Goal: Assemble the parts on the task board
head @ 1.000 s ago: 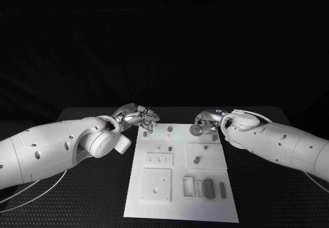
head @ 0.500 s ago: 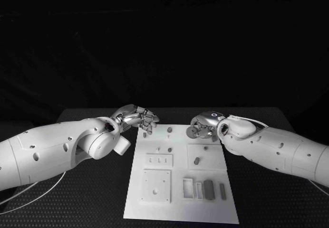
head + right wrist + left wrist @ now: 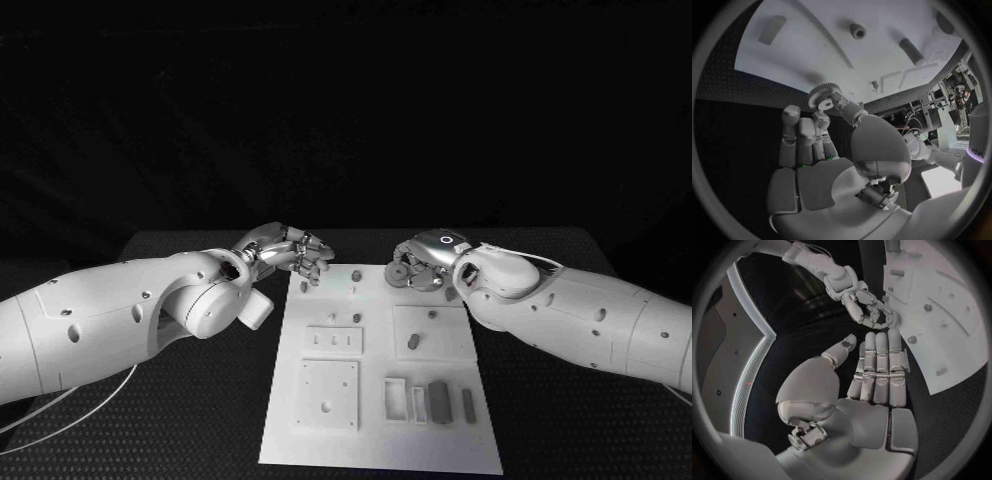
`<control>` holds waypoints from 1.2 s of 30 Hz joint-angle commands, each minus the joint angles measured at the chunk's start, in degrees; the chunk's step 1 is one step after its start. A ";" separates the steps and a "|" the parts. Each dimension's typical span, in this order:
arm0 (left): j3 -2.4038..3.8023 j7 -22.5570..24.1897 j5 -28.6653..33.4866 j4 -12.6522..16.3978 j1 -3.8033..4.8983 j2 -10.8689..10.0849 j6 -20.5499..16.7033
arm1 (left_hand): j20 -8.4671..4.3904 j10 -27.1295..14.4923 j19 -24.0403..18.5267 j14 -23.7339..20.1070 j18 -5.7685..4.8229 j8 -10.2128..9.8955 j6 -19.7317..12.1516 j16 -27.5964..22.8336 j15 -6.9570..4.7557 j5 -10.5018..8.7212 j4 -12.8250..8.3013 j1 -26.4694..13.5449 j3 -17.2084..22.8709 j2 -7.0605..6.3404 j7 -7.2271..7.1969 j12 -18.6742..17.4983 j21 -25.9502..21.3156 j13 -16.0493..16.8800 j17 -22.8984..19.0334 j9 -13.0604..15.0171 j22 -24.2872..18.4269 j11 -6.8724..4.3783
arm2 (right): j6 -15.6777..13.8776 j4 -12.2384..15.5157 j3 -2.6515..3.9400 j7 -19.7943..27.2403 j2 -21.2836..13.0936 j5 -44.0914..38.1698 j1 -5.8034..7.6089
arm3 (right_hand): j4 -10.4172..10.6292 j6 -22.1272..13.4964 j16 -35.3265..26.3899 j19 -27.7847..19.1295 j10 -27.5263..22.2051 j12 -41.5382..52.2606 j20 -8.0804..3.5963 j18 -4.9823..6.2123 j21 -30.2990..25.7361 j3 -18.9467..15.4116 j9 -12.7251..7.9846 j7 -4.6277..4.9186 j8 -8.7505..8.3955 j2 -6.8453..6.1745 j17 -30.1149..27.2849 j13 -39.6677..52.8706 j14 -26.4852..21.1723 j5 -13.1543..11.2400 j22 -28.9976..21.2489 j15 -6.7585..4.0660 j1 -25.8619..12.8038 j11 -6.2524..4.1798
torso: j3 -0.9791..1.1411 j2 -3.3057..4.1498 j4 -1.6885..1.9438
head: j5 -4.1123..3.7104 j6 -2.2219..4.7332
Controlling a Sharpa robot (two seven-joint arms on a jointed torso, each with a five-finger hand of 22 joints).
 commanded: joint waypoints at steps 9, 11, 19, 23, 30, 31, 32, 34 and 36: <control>0.04 0.51 -0.22 0.13 0.08 0.24 0.26 | 0.06 -0.50 -0.15 -0.19 0.95 -0.34 -0.23 -0.43 0.00 -0.03 0.19 -0.20 0.15 -0.46 -0.02 -0.39 -0.25 0.14 0.13 0.13 0.09 0.00 | -1.95 3.26 -0.73 -3.35 2.51 -6.52 0.01 | 0.66 10.09 0.20 0.50 0.30 0.35 -0.15 1.16 0.11 0.21 -0.06 0.07 -0.53 -1.29 -0.27 -0.36 0.25 0.18 0.64 -0.33 0.02 -0.02 | 0.03 0.02 0.15 | 0.11 0.41; 0.04 0.52 -0.22 0.15 0.08 0.25 0.29 | 0.06 -0.50 -0.15 -0.19 0.95 -0.35 -0.24 -0.43 0.00 -0.03 0.18 -0.20 0.16 -0.46 -0.02 -0.39 -0.26 0.16 0.14 0.14 0.09 0.00 | -2.28 3.21 -1.16 -3.64 3.30 -7.26 0.01 | 0.71 10.08 0.19 0.53 0.32 0.35 -0.17 1.16 0.10 0.23 -0.06 0.08 -0.56 -1.40 -0.30 -0.40 0.27 0.18 0.64 -0.32 0.03 -0.01 | 0.01 0.03 0.19 | 0.17 0.48; 0.04 0.73 -0.23 -0.17 0.07 0.59 0.58 | 0.07 -0.52 -0.16 -0.18 0.95 -0.37 -0.25 -0.46 0.00 -0.03 0.17 -0.19 0.16 -0.48 -0.02 -0.42 -0.28 0.20 0.17 0.17 0.11 0.00 | -2.28 1.71 -1.66 -3.95 6.78 -7.20 -0.38 | 0.89 10.03 0.17 0.65 0.40 0.36 -0.24 1.16 0.06 0.36 -0.08 0.10 -0.67 -1.53 -0.39 -0.53 0.37 0.20 0.62 -0.32 0.12 0.00 | -0.04 0.06 0.44 | 0.19 0.40; 0.05 0.68 -0.23 -0.22 0.07 0.73 0.59 | 0.07 -0.52 -0.16 -0.19 0.95 -0.39 -0.25 -0.48 0.00 -0.03 0.17 -0.19 0.16 -0.49 -0.02 -0.43 -0.29 0.23 0.18 0.19 0.12 0.01 | -2.09 0.87 -2.14 -4.16 8.06 -7.32 -0.46 | 0.97 10.00 0.17 0.70 0.42 0.36 -0.26 1.16 0.06 0.36 -0.08 0.12 -0.71 -1.60 -0.43 -0.58 0.41 0.18 0.61 -0.32 0.10 0.01 | -0.10 0.05 0.33 | 0.29 0.36; 0.05 0.65 -0.23 -0.36 0.08 0.90 0.62 | 0.08 -0.57 -0.16 -0.18 0.95 -0.44 -0.30 -0.52 0.01 -0.03 0.17 -0.21 0.16 -0.53 0.01 -0.47 -0.31 0.29 0.23 0.22 0.15 0.03 | -1.68 -0.57 -2.48 -4.24 9.72 -7.37 -0.76 | 1.04 9.95 0.17 0.74 0.45 0.37 -0.28 1.16 0.05 0.38 -0.09 0.13 -0.77 -1.60 -0.46 -0.63 0.44 0.18 0.61 -0.31 0.11 0.02 | -0.06 0.08 0.30 | 0.51 0.30; 0.05 0.66 -0.23 -0.36 0.08 0.92 0.63 | 0.08 -0.57 -0.16 -0.18 0.95 -0.45 -0.31 -0.52 0.01 -0.03 0.17 -0.21 0.16 -0.53 0.01 -0.48 -0.31 0.30 0.23 0.22 0.16 0.03 | -1.61 -0.79 -2.52 -4.27 9.89 -7.37 -0.80 | 1.05 9.95 0.17 0.75 0.45 0.37 -0.28 1.16 0.04 0.39 -0.09 0.13 -0.77 -1.60 -0.47 -0.64 0.45 0.18 0.61 -0.31 0.11 0.02 | -0.07 0.09 0.30 | 0.51 0.31; 0.05 0.67 -0.23 -0.35 0.08 0.96 0.66 | 0.08 -0.58 -0.16 -0.18 0.95 -0.45 -0.31 -0.53 0.01 -0.03 0.17 -0.22 0.15 -0.54 0.01 -0.48 -0.32 0.30 0.23 0.23 0.16 0.03 | -1.37 -1.01 -2.56 -4.34 10.02 -7.38 -0.83 | 1.06 9.94 0.17 0.75 0.45 0.37 -0.28 1.16 0.04 0.39 -0.09 0.14 -0.78 -1.60 -0.47 -0.64 0.45 0.18 0.61 -0.31 0.10 0.02 | -0.08 0.08 0.29 | 0.52 0.31; 0.05 0.67 -0.23 -0.36 0.08 0.99 0.70 | 0.08 -0.58 -0.17 -0.18 0.94 -0.46 -0.32 -0.54 0.01 -0.03 0.18 -0.22 0.16 -0.53 0.02 -0.49 -0.33 0.32 0.25 0.24 0.16 0.03 | -1.05 -1.53 -2.64 -4.40 10.26 -7.50 -0.88 | 1.11 9.91 0.16 0.77 0.45 0.37 -0.29 1.16 0.03 0.38 -0.10 0.15 -0.82 -1.63 -0.49 -0.68 0.46 0.17 0.61 -0.31 0.07 0.04 | -0.07 0.05 0.28 | 0.56 0.25; 0.05 0.67 -0.23 -0.36 0.08 0.97 0.69 | 0.08 -0.59 -0.17 -0.18 0.95 -0.47 -0.32 -0.54 0.01 -0.03 0.18 -0.22 0.16 -0.53 0.02 -0.50 -0.33 0.33 0.25 0.24 0.17 0.04 | -0.84 -1.92 -2.70 -4.37 10.47 -7.60 -0.92 | 1.14 9.89 0.16 0.78 0.46 0.37 -0.29 1.16 0.03 0.37 -0.10 0.16 -0.84 -1.65 -0.50 -0.69 0.47 0.16 0.60 -0.30 0.05 0.04 | -0.06 0.05 0.29 | 0.53 0.21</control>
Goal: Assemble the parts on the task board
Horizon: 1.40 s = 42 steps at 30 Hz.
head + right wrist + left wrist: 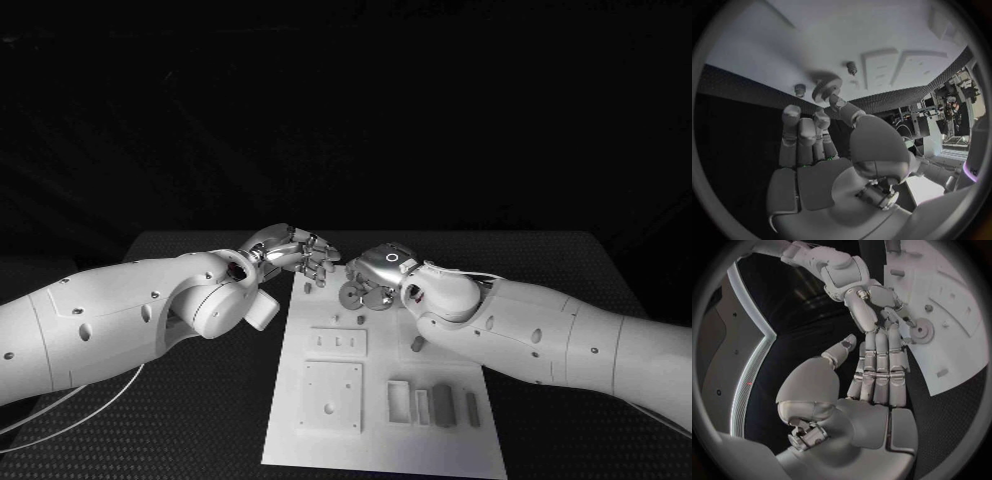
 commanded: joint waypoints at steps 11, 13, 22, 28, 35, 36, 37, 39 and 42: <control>0.05 0.57 -0.15 0.07 0.08 0.13 0.66 | 0.08 -0.39 -0.16 -0.17 0.61 -0.27 -0.32 -0.35 0.02 -0.03 0.20 -0.25 0.16 -0.53 0.03 -0.33 -0.35 0.12 0.14 0.12 0.11 -0.16 | 1.69 -1.50 -0.39 -0.37 0.93 -1.16 -0.31 | 0.53 8.87 0.15 0.18 -0.48 0.37 -0.12 1.19 -0.02 -0.03 -0.14 1.12 -0.32 -0.75 -0.11 -0.14 0.18 0.15 0.60 -0.19 0.03 0.15 | 0.12 -0.02 -0.11 | 0.19 -0.21; 0.05 0.53 -0.15 0.08 0.08 0.09 0.66 | 0.09 -0.39 -0.16 -0.17 0.61 -0.28 -0.32 -0.35 0.02 -0.03 0.20 -0.26 0.16 -0.53 0.03 -0.33 -0.35 0.13 0.15 0.13 0.11 -0.16 | 1.75 -1.68 -0.40 -0.38 0.97 -1.11 -0.32 | 0.54 8.85 0.15 0.18 -0.48 0.37 -0.13 1.19 -0.02 -0.02 -0.14 1.13 -0.34 -0.75 -0.12 -0.15 0.18 0.15 0.59 -0.19 0.04 0.16 | 0.13 -0.02 -0.13 | 0.21 -0.20; 0.05 0.55 -0.15 0.04 0.08 0.12 0.65 | 0.08 -0.41 -0.16 -0.17 0.61 -0.31 -0.33 -0.38 0.02 -0.03 0.21 -0.26 0.16 -0.53 0.03 -0.35 -0.37 0.18 0.18 0.16 0.13 -0.16 | -0.35 -1.10 -0.41 -0.38 0.63 -0.55 -0.32 | 0.49 8.59 0.11 0.14 -0.53 0.36 -0.16 1.19 -0.11 0.02 -0.20 1.22 -0.56 -0.94 -0.20 -0.25 0.16 0.16 0.59 -0.14 0.16 0.23 | 0.19 -0.04 -0.21 | 0.26 -0.16; 0.05 0.59 -0.15 -0.07 0.08 0.14 0.64 | 0.08 -0.41 -0.16 -0.16 0.61 -0.32 -0.33 -0.41 0.02 -0.03 0.21 -0.25 0.18 -0.51 0.04 -0.37 -0.39 0.22 0.20 0.18 0.15 -0.16 | -1.29 0.74 -0.39 0.21 -0.50 1.06 -0.32 | 0.39 8.30 0.09 0.19 -0.56 0.39 -0.20 1.19 -0.16 0.00 -0.26 1.33 -0.80 -1.34 -0.28 -0.36 0.18 0.15 0.60 -0.07 0.28 0.32 | 0.23 -0.05 -0.17 | 0.30 -0.10; 0.05 0.59 -0.15 0.03 0.08 -0.08 0.60 | 0.09 -0.41 -0.16 -0.16 0.61 -0.34 -0.34 -0.43 0.02 -0.03 0.21 -0.26 0.18 -0.51 0.04 -0.38 -0.40 0.26 0.23 0.20 0.17 -0.15 | 1.38 3.47 -0.38 1.45 -1.92 5.34 -0.30 | 1.79 6.21 0.03 0.22 -1.10 0.42 -0.10 1.19 -0.51 -0.18 -0.87 2.11 -2.30 -4.41 -0.50 -0.69 -0.03 0.16 0.55 0.58 -0.66 1.07 | 0.17 -0.02 -0.24 | 0.54 -0.22; 0.05 0.60 -0.15 0.05 0.08 -0.09 0.62 | 0.09 -0.41 -0.16 -0.16 0.61 -0.34 -0.34 -0.43 0.02 -0.03 0.21 -0.26 0.18 -0.51 0.04 -0.38 -0.40 0.26 0.23 0.21 0.17 -0.15 | 1.61 3.55 -0.38 1.56 -1.95 5.78 -0.30 | 2.38 5.90 0.01 0.17 -1.30 0.42 -0.06 1.19 -0.60 -0.08 -0.98 2.25 -2.53 -5.05 -0.53 -0.73 -0.15 0.19 0.55 0.72 -0.92 1.22 | 0.17 -0.02 -0.26 | 0.55 -0.22; 0.05 0.58 -0.15 0.07 0.08 -0.10 0.62 | 0.09 -0.41 -0.16 -0.16 0.61 -0.34 -0.34 -0.43 0.02 -0.03 0.21 -0.26 0.18 -0.51 0.04 -0.38 -0.40 0.27 0.23 0.21 0.17 -0.15 | 2.09 3.63 -0.38 1.63 -1.94 6.16 -0.30 | 3.08 5.53 0.01 0.11 -1.51 0.44 -0.01 1.19 -0.68 0.04 -1.11 2.42 -2.78 -5.80 -0.55 -0.76 -0.29 0.19 0.55 0.87 -1.21 1.37 | 0.17 -0.02 -0.27 | 0.57 -0.20; 0.05 0.57 -0.15 0.10 0.08 -0.13 0.62 | 0.09 -0.41 -0.16 -0.15 0.61 -0.34 -0.34 -0.44 0.02 -0.03 0.21 -0.26 0.18 -0.51 0.04 -0.39 -0.41 0.28 0.24 0.22 0.17 -0.15 | 2.59 3.76 -0.38 1.52 -1.90 6.36 -0.30 | 4.24 4.92 0.06 0.02 -1.84 0.53 0.05 1.19 -0.78 0.16 -1.30 2.68 -3.19 -6.89 -0.56 -0.81 -0.50 0.15 0.59 1.11 -1.71 1.63 | 0.19 0.00 -0.28 | 0.63 -0.26; 0.05 0.55 -0.15 0.10 0.08 -0.10 0.66 | 0.09 -0.41 -0.16 -0.15 0.61 -0.35 -0.34 -0.44 0.03 -0.03 0.22 -0.27 0.17 -0.52 0.04 -0.39 -0.41 0.29 0.25 0.23 0.18 -0.15 | 3.29 3.55 -0.39 1.56 -1.56 6.53 -0.31 | 5.70 4.44 0.09 -0.19 -2.26 0.64 0.15 1.19 -0.92 0.10 -1.46 2.93 -3.50 -8.28 -0.58 -0.85 -0.82 0.13 0.66 1.36 -2.67 1.88 | 0.21 0.02 -0.23 | 0.64 -0.30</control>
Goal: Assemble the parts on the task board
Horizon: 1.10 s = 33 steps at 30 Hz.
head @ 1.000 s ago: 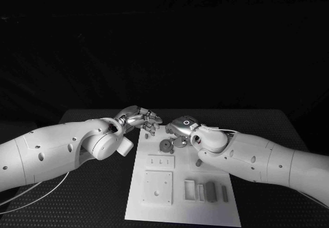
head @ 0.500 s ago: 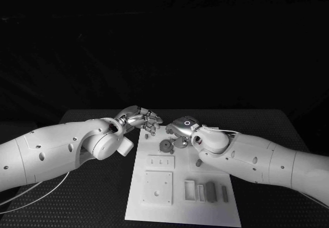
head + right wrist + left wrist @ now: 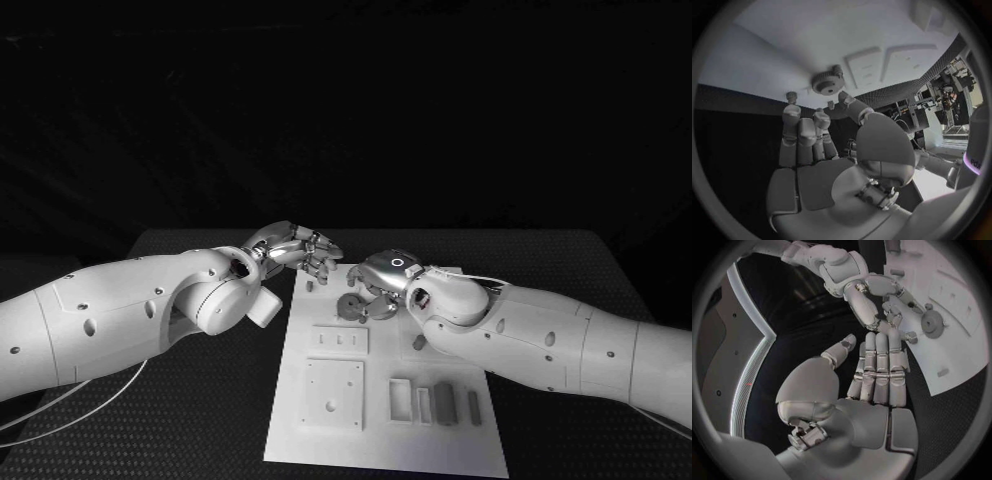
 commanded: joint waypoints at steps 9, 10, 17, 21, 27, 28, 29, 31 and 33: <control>0.04 0.57 -0.10 0.11 0.08 0.25 0.76 | 0.10 -0.43 -0.16 -0.15 1.08 -0.38 -0.34 -0.26 0.03 -0.03 0.24 -0.10 0.15 -0.32 0.05 -0.42 -0.21 0.12 0.09 0.11 0.12 -0.14 | 3.08 -1.47 -0.01 0.47 1.73 1.71 -0.18 | 1.89 3.13 0.27 -0.60 -2.89 0.52 0.08 1.19 -0.31 -0.04 -0.29 3.72 -0.92 -1.95 -0.08 -0.17 -0.50 0.09 0.82 0.69 -0.47 2.15 | -0.01 0.02 0.15 | -0.14 -0.13; 0.04 0.57 -0.10 0.11 0.08 0.24 0.76 | 0.10 -0.43 -0.15 -0.15 1.08 -0.38 -0.34 -0.26 0.03 -0.03 0.25 -0.10 0.15 -0.32 0.05 -0.43 -0.21 0.13 0.09 0.11 0.12 -0.14 | 3.24 -1.66 -0.01 0.44 1.85 1.71 -0.19 | 1.91 3.13 0.27 -0.60 -2.91 0.52 0.07 1.19 -0.31 -0.03 -0.29 3.72 -0.92 -1.93 -0.08 -0.18 -0.51 0.09 0.83 0.70 -0.45 2.16 | -0.01 0.02 0.13 | -0.13 -0.16; 0.04 0.52 -0.10 0.16 0.09 0.24 0.84 | 0.10 -0.44 -0.15 -0.14 1.08 -0.40 -0.35 -0.29 0.03 -0.03 0.28 -0.15 0.13 -0.34 0.06 -0.45 -0.23 0.18 0.12 0.14 0.14 -0.14 | 4.27 -2.76 -0.02 0.33 2.39 1.55 -0.42 | 2.07 3.15 0.30 -0.65 -3.01 0.58 0.08 1.19 -0.33 0.01 -0.27 3.75 -0.89 -1.80 -0.08 -0.19 -0.58 0.10 0.85 0.75 -0.40 2.20 | -0.06 0.06 0.12 | -0.14 -0.22; 0.04 0.47 -0.10 0.26 0.09 0.16 0.86 | 0.10 -0.44 -0.15 -0.14 1.08 -0.41 -0.35 -0.31 0.03 -0.03 0.29 -0.17 0.13 -0.35 0.06 -0.46 -0.24 0.20 0.14 0.16 0.15 -0.14 | 5.05 -2.90 -0.02 0.27 2.42 1.46 -0.54 | 2.11 3.28 0.34 -0.68 -3.07 0.64 0.07 1.19 -0.32 0.03 -0.23 3.74 -0.81 -1.68 -0.08 -0.20 -0.63 0.09 0.88 0.77 -0.29 2.19 | -0.05 0.04 0.13 | -0.10 -0.42; 0.04 0.43 -0.10 0.23 0.10 0.19 0.85 | 0.10 -0.44 -0.15 -0.13 1.08 -0.43 -0.35 -0.33 0.04 -0.03 0.31 -0.19 0.13 -0.34 0.06 -0.47 -0.25 0.24 0.16 0.18 0.17 -0.14 | 5.40 -3.02 -0.02 0.24 2.53 1.42 -0.64 | 2.15 3.40 0.39 -0.71 -3.12 0.71 0.08 1.19 -0.30 0.03 -0.19 3.72 -0.73 -1.51 -0.08 -0.21 -0.67 0.08 0.91 0.76 -0.18 2.18 | -0.02 0.02 0.05 | -0.02 -0.52; 0.05 0.42 -0.10 0.24 0.10 0.19 0.87 | 0.10 -0.44 -0.15 -0.13 1.08 -0.43 -0.35 -0.33 0.04 -0.03 0.31 -0.20 0.12 -0.35 0.06 -0.47 -0.25 0.24 0.16 0.18 0.17 -0.14 | 5.45 -3.11 -0.02 0.24 2.58 1.36 -0.64 | 2.15 3.40 0.39 -0.72 -3.12 0.72 0.08 1.19 -0.30 0.03 -0.19 3.72 -0.72 -1.49 -0.08 -0.21 -0.67 0.08 0.91 0.76 -0.17 2.18 | -0.03 0.03 0.06 | 0.00 -0.52; 0.05 0.42 -0.10 0.24 0.11 0.20 0.85 | 0.10 -0.44 -0.15 -0.13 1.09 -0.44 -0.35 -0.33 0.04 -0.03 0.31 -0.20 0.12 -0.35 0.06 -0.48 -0.25 0.25 0.17 0.19 0.17 -0.14 | 5.51 -3.28 -0.02 0.27 2.63 1.36 -0.65 | 2.15 3.41 0.40 -0.72 -3.13 0.73 0.07 1.19 -0.30 0.03 -0.19 3.71 -0.72 -1.46 -0.08 -0.22 -0.68 0.08 0.92 0.76 -0.16 2.17 | -0.02 0.02 0.04 | 0.02 -0.53; 0.05 0.41 -0.10 0.25 0.12 0.21 0.87 | 0.10 -0.44 -0.14 -0.13 1.09 -0.44 -0.35 -0.34 0.04 -0.03 0.31 -0.20 0.13 -0.34 0.06 -0.48 -0.26 0.26 0.17 0.20 0.18 -0.14 | 5.53 -3.67 -0.02 0.30 2.77 1.36 -0.65 | 2.14 3.43 0.42 -0.73 -3.15 0.76 0.07 1.19 -0.29 0.03 -0.18 3.70 -0.70 -1.38 -0.08 -0.22 -0.69 0.08 0.93 0.75 -0.09 2.17 | -0.02 0.03 0.05 | 0.01 -0.56; 0.05 0.46 -0.17 0.19 0.13 0.32 0.87 | 0.10 -0.45 -0.14 -0.13 1.09 -0.44 -0.35 -0.35 0.04 -0.03 0.32 -0.21 0.13 -0.34 0.06 -0.49 -0.26 0.27 0.18 0.20 0.18 -0.14 | 5.51 -4.18 -0.02 0.37 3.01 1.36 -0.68 | 2.14 3.43 0.44 -0.74 -3.16 0.78 0.07 1.19 -0.28 0.03 -0.17 3.70 -0.69 -1.29 -0.08 -0.23 -0.70 0.08 0.93 0.75 -0.04 2.16 | -0.02 0.03 0.06 | -0.01 -0.57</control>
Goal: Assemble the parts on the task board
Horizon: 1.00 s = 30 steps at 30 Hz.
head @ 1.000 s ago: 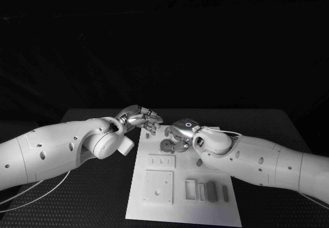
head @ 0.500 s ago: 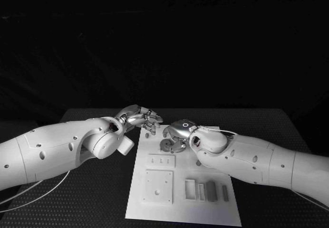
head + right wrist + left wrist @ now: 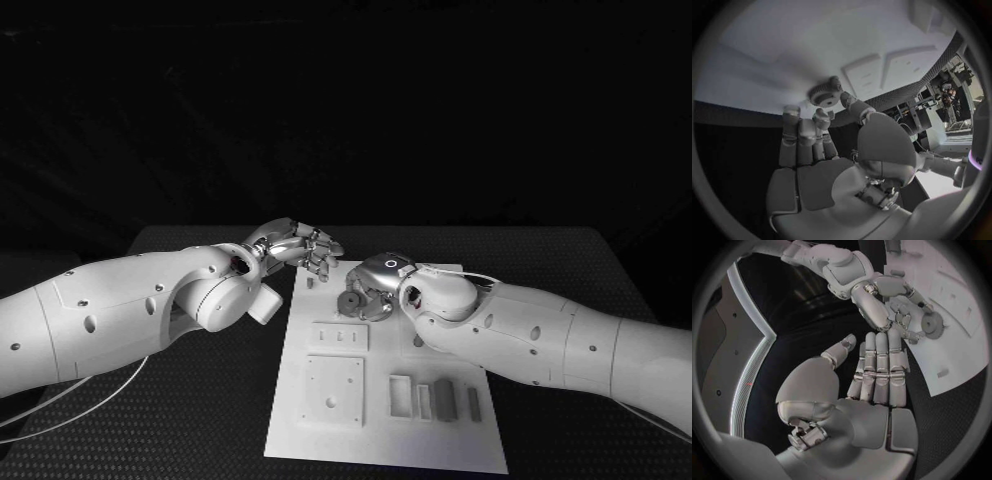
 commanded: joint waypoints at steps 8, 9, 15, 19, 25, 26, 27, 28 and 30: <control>0.04 0.50 -0.15 -0.38 0.09 0.71 0.89 | 0.10 -0.46 -0.14 -0.12 0.89 -0.24 -0.36 -0.38 0.04 -0.03 0.35 -0.24 0.13 -0.32 0.07 -0.25 -0.28 0.11 0.11 0.13 0.11 -0.13 | 1.73 -1.31 -0.01 0.65 0.76 -0.44 -0.29 | 0.41 3.73 0.30 -0.23 -3.19 0.43 -0.02 1.17 -0.24 -0.21 0.08 3.40 -0.01 0.69 -0.10 -0.12 -0.26 0.06 0.98 0.24 0.40 2.20 | 0.04 0.09 -0.02 | -0.04 -0.14; 0.04 0.49 -0.15 -0.39 0.09 0.72 0.90 | 0.10 -0.47 -0.14 -0.12 0.89 -0.25 -0.36 -0.38 0.04 -0.03 0.36 -0.24 0.13 -0.32 0.07 -0.25 -0.28 0.11 0.11 0.13 0.11 -0.13 | 1.87 -1.36 -0.01 0.74 0.77 -0.40 -0.30 | 0.41 3.73 0.32 -0.25 -3.22 0.46 -0.01 1.17 -0.24 -0.23 0.09 3.40 0.00 0.89 -0.10 -0.14 -0.27 0.06 0.99 0.24 0.44 2.19 | 0.03 0.07 -0.03 | -0.05 -0.17; 0.04 0.53 -0.15 -0.40 0.09 0.84 0.86 | 0.10 -0.48 -0.14 -0.12 0.89 -0.27 -0.37 -0.40 0.04 -0.03 0.37 -0.25 0.14 -0.30 0.07 -0.27 -0.30 0.14 0.14 0.15 0.13 -0.12 | 1.90 -1.41 -0.01 0.81 0.81 -0.40 -0.33 | 0.03 3.81 0.43 -0.37 -3.33 0.64 -0.02 1.17 -0.18 -0.47 0.14 3.36 0.09 2.04 -0.14 -0.24 -0.36 0.05 1.04 0.23 0.78 2.17 | 0.06 0.05 0.00 | 0.01 -0.46; 0.04 0.51 -0.15 -0.38 0.09 0.95 0.95 | 0.10 -0.48 -0.14 -0.11 0.89 -0.28 -0.37 -0.41 0.04 -0.03 0.38 -0.26 0.14 -0.29 0.07 -0.28 -0.31 0.17 0.15 0.16 0.14 -0.12 | 2.11 -1.46 -0.01 0.90 0.92 -0.40 -0.35 | -0.19 4.02 0.48 -0.42 -3.36 0.72 0.00 1.17 -0.15 -0.66 0.20 3.30 0.22 2.29 -0.16 -0.29 -0.38 0.05 1.06 0.19 0.84 2.12 | 0.06 -0.02 0.05 | 0.02 -0.56; 0.04 0.47 -0.15 -0.40 0.09 0.89 0.96 | 0.10 -0.49 -0.14 -0.11 0.89 -0.29 -0.37 -0.43 0.04 -0.03 0.38 -0.26 0.15 -0.28 0.07 -0.30 -0.32 0.19 0.17 0.18 0.15 -0.12 | 2.44 -1.86 -0.02 0.90 1.20 -0.44 -0.48 | -1.08 4.80 0.63 -0.54 -3.34 0.93 0.02 1.17 -0.04 -1.10 0.42 2.98 0.69 3.43 -0.24 -0.49 -0.40 0.06 1.09 -0.05 1.15 1.82 | 0.05 -0.02 0.00 | 0.05 -0.70; 0.04 0.46 -0.15 -0.39 0.09 0.88 0.97 | 0.10 -0.49 -0.14 -0.11 0.89 -0.29 -0.37 -0.43 0.04 -0.03 0.38 -0.26 0.15 -0.29 0.07 -0.30 -0.32 0.20 0.17 0.18 0.15 -0.12 | 2.50 -1.96 -0.02 0.84 1.25 -0.62 -0.51 | -1.27 4.92 0.65 -0.56 -3.34 0.97 0.02 1.17 -0.02 -1.16 0.46 2.92 0.77 3.62 -0.26 -0.53 -0.40 0.07 1.09 -0.09 1.21 1.77 | 0.06 -0.03 -0.01 | 0.06 -0.72; 0.04 0.45 -0.15 -0.39 0.09 0.88 0.99 | 0.10 -0.49 -0.14 -0.11 0.89 -0.30 -0.37 -0.44 0.04 -0.03 0.37 -0.26 0.15 -0.29 0.07 -0.30 -0.33 0.20 0.17 0.19 0.15 -0.12 | 2.67 -2.05 -0.03 0.83 1.30 -0.92 -0.56 | -1.38 4.97 0.66 -0.56 -3.33 0.98 0.02 1.17 0.00 -1.19 0.48 2.90 0.79 3.70 -0.27 -0.55 -0.40 0.07 1.09 -0.12 1.25 1.75 | 0.06 -0.03 -0.01 | 0.06 -0.72; 0.04 0.45 -0.15 -0.39 0.09 0.88 0.99 | 0.10 -0.49 -0.14 -0.11 0.90 -0.30 -0.37 -0.44 0.04 -0.03 0.37 -0.25 0.15 -0.30 0.07 -0.30 -0.33 0.21 0.18 0.19 0.16 -0.12 | 2.74 -2.15 -0.03 0.77 1.35 -1.09 -0.61 | -1.58 5.01 0.67 -0.58 -3.33 1.01 0.02 1.17 0.02 -1.24 0.50 2.86 0.82 3.80 -0.28 -0.58 -0.40 0.08 1.10 -0.15 1.33 1.72 | 0.06 -0.03 -0.01 | 0.06 -0.72; 0.04 0.45 -0.15 -0.40 0.09 0.87 1.00 | 0.09 -0.49 -0.14 -0.11 0.90 -0.30 -0.37 -0.45 0.03 -0.03 0.37 -0.25 0.15 -0.30 0.07 -0.31 -0.33 0.22 0.19 0.20 0.16 -0.12 | 2.76 -2.27 -0.05 0.72 1.43 -1.19 -0.68 | -2.10 5.31 0.71 -0.61 -3.33 1.07 0.01 1.17 0.06 -1.36 0.59 2.76 0.99 3.95 -0.33 -0.66 -0.41 0.09 1.10 -0.23 1.54 1.63 | 0.05 -0.02 0.00 | 0.06 -0.77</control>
